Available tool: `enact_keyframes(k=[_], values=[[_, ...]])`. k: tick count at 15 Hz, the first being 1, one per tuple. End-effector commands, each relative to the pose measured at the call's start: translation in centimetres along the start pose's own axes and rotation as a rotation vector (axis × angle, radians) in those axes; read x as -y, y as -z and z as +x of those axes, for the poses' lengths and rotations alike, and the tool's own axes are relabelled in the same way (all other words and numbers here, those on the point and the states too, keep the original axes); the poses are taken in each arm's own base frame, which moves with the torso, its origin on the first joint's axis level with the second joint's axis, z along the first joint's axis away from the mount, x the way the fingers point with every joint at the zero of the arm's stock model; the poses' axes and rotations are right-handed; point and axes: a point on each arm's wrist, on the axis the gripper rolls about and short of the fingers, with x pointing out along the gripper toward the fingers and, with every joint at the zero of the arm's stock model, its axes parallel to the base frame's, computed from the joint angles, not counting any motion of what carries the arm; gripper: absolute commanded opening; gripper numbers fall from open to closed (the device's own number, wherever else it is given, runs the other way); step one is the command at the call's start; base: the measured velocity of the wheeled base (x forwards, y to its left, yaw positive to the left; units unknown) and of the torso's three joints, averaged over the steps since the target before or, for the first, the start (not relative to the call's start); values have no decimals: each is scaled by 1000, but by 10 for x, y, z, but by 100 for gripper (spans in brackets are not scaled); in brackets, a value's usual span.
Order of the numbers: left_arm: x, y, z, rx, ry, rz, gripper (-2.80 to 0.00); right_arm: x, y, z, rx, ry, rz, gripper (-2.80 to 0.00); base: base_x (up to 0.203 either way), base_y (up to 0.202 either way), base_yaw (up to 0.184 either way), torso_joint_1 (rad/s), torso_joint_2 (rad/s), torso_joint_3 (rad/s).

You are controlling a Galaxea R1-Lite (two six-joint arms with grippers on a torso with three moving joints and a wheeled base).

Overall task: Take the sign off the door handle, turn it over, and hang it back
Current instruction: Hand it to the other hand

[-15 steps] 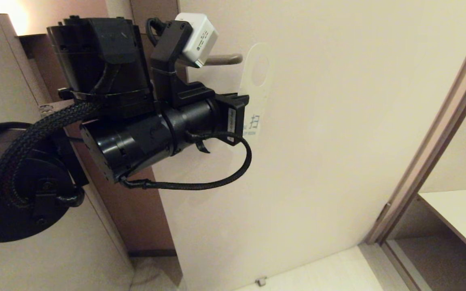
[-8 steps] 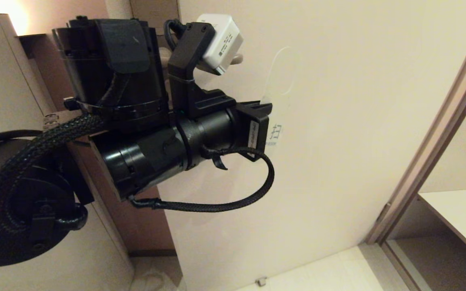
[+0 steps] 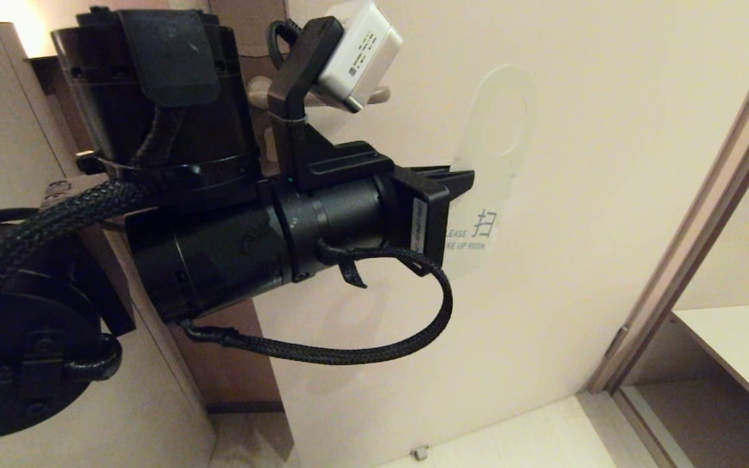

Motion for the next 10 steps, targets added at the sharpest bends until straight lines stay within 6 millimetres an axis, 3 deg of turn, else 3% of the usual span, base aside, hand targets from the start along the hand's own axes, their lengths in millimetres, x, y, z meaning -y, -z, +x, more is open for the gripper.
enact_keyframes(k=[1, 7, 10], values=[[-6, -3, -3, 12, 15, -3, -280, 0, 0, 0, -1, 0, -1, -280, 0, 0, 0, 0, 0, 0], [-41, -22, -30, 55, 155, -105, -280, 0, 0, 0, -1, 0, -1, -280, 0, 0, 0, 0, 0, 0], [-58, -29, -43, 73, 139, -149, -280, 0, 0, 0, -1, 0, -2, -280, 0, 0, 0, 0, 0, 0]])
